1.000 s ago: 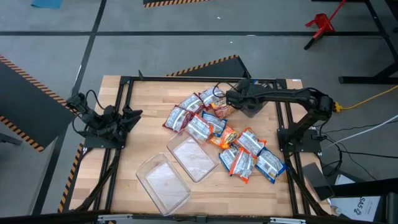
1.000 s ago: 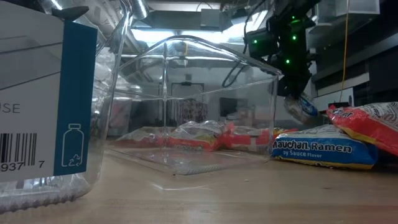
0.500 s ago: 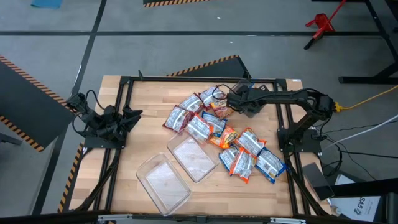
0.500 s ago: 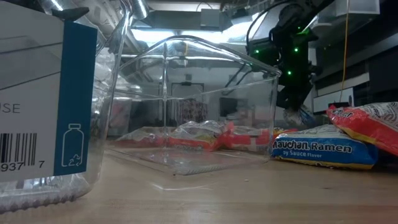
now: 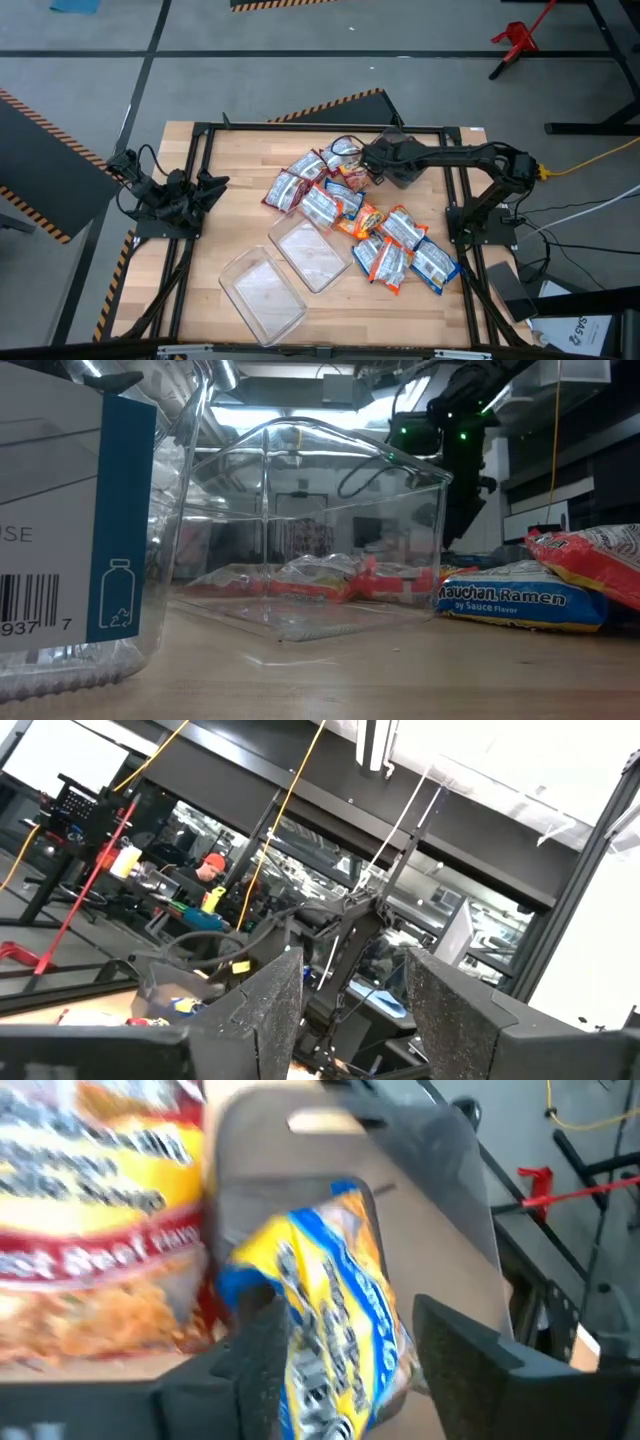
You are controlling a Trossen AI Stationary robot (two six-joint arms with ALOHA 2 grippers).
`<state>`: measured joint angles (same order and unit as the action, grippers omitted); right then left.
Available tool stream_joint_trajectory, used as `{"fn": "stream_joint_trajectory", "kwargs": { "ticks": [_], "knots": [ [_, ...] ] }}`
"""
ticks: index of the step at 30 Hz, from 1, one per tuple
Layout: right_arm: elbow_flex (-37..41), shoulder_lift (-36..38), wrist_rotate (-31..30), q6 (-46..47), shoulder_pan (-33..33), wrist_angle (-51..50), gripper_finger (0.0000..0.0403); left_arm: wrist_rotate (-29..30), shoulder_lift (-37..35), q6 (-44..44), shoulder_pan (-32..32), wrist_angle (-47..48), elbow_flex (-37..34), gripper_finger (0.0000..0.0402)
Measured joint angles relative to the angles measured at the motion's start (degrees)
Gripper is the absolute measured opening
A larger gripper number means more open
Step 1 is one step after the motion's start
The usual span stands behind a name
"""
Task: Sort Maruchan noodles
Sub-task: Put the blue noodle pack into the black bin
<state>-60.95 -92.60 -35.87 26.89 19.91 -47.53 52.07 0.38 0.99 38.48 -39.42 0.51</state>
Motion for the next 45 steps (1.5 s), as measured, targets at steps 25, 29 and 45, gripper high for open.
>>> {"fn": "stream_joint_trajectory", "kwargs": {
  "ticks": [25,29,45],
  "knots": [
    [9.5,0.4,5.4,4.3,2.6,6.8,0.0221,1.5,0.0,0.4,0.0,1.4,0.0,0.0172],
    [8.3,1.2,5.8,3.5,2.7,6.7,0.0221,1.6,0.0,0.4,0.0,1.3,0.0,0.0172],
    [4.8,0.7,2.4,9.2,2.6,-0.7,0.0221,1.5,0.0,1.6,0.0,1.3,0.0,0.0172]
  ]
}}
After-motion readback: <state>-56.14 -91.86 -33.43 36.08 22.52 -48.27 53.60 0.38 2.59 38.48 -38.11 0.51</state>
